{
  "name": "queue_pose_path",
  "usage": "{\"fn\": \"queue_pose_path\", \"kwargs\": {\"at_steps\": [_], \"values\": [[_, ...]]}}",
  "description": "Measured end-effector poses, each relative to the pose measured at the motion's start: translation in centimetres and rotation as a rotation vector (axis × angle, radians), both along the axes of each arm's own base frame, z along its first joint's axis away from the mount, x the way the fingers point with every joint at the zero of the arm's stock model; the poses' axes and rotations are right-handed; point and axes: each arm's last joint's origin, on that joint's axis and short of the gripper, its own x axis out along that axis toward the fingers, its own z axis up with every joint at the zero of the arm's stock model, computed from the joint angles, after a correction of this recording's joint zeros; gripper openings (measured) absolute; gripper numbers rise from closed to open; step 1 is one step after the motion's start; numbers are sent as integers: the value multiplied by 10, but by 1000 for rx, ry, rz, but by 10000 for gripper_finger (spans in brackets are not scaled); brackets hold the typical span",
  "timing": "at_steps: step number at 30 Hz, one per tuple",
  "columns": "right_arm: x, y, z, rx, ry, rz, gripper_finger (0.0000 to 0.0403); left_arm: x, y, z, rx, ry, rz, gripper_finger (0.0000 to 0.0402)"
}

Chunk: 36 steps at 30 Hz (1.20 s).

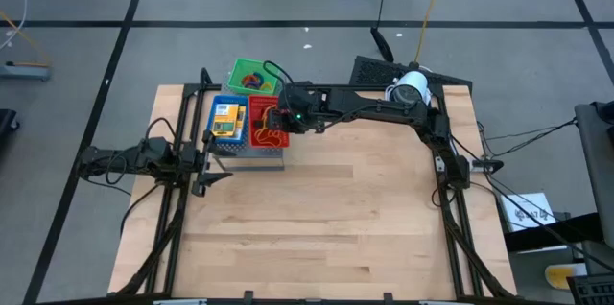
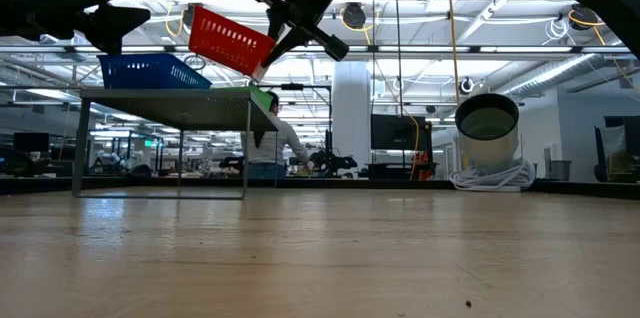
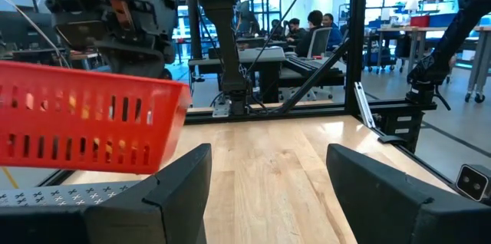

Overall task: Pick & Place Office Desk Supplies
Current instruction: Put the red bin on the shelf with rubber bands

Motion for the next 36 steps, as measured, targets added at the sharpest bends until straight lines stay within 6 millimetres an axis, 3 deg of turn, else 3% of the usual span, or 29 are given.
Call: {"fn": "queue_pose_path", "kwargs": {"at_steps": [17, 32, 36], "values": [[7, 1, 9, 36, -115, -133, 0, 0, 0, 0, 0, 0, 0, 269], [8, 6, 48, -28, -247, -183, 0, 0, 0, 0, 0, 0, 0, 269], [21, 6, 38, -36, -246, -181, 0, 0, 0, 0, 0, 0, 0, 269]]}}
